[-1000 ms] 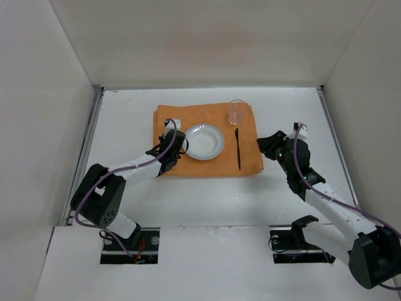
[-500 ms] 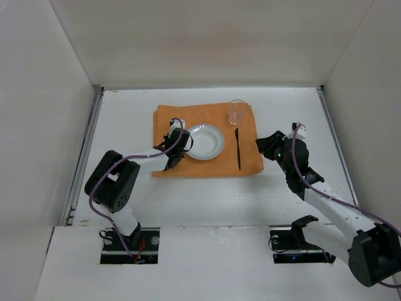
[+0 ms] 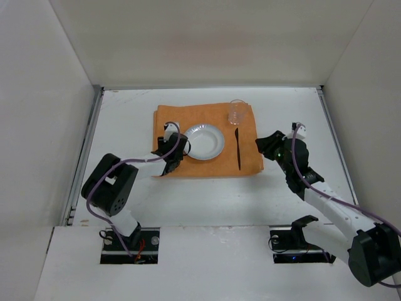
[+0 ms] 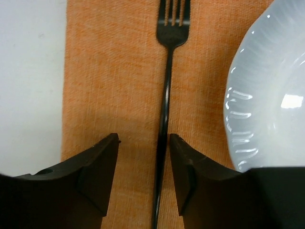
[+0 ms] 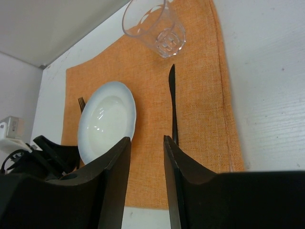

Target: Set the dinner table for one person

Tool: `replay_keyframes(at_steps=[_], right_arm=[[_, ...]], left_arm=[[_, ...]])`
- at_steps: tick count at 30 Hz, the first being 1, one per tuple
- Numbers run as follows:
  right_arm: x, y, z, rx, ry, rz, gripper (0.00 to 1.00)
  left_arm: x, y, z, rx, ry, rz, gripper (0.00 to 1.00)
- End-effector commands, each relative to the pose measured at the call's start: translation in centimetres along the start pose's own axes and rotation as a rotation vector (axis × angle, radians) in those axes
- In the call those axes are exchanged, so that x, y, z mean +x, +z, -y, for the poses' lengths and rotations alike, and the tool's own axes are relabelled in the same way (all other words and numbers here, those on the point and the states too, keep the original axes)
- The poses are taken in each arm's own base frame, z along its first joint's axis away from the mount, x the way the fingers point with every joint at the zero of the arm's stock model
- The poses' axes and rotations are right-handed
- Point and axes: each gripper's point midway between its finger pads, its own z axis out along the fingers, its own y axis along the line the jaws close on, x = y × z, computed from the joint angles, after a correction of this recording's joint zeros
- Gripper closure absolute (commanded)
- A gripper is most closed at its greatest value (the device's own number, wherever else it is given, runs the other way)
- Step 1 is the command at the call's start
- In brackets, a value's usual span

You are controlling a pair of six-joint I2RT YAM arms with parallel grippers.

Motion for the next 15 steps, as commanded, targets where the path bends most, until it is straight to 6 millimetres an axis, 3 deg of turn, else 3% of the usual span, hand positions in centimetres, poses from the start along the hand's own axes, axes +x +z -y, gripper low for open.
replay_keyframes(at_steps=[1,5,11,15], right_arm=[[-1.2,0.3,-1.4,-0.042,-0.006,0.043,0.60],[-0.9,0.6,-1.4,-0.035,-0.009,0.031,0.60],[-0.7,0.8,-1.1,-0.023,-0.014,0.029,0.60],[-1.0,0.8,-0.6,-0.001,-0.017,0.050,0.61]], left_arm=[[-2.2,-2.5,-1.1,-0.014,-0.086,0.089,0.51],[-2.9,-5.1,-2.0,0.009,-0.170,0.136,0.44],[-2.1,-7.5,-3.3,0.030,-0.298,0.145,0.51],[-1.3,-8.6,-5.8,-0.013,-0.436,0.128,0.49]])
